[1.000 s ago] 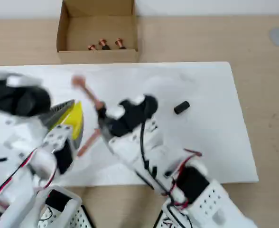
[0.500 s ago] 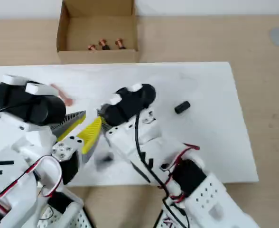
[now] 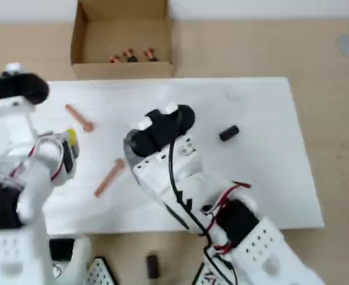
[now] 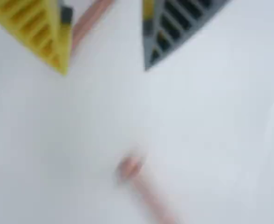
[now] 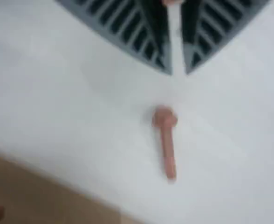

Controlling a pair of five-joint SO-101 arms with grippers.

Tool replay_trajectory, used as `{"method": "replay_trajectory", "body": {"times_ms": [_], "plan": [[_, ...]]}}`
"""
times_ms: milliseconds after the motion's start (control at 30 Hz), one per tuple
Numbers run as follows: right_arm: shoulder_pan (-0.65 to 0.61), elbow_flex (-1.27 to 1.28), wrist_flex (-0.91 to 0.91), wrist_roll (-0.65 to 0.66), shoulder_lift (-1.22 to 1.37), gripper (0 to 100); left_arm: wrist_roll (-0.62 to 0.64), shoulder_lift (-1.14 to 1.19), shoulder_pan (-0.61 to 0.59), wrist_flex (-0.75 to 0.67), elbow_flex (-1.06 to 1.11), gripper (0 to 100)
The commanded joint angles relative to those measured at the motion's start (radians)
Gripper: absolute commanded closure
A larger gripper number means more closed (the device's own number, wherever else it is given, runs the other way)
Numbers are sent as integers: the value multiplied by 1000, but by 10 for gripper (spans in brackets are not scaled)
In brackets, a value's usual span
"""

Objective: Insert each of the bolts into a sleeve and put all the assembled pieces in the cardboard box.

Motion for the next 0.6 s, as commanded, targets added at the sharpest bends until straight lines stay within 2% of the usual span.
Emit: {"method": "replay_trajectory", "body": {"times_ms": [0, 200, 400, 567], "plan": [[16, -67, 81, -60, 4, 987, -31, 94, -38, 57, -25, 882], [16, -171, 262, -63, 58, 987, -31, 217, -34, 123, -164, 882], [22, -332, 410, -60, 265, 986, -28, 453, -31, 196, -244, 882], [131, -512, 500, -60, 467, 986, -6, 542, 0, 198, -261, 881]]}}
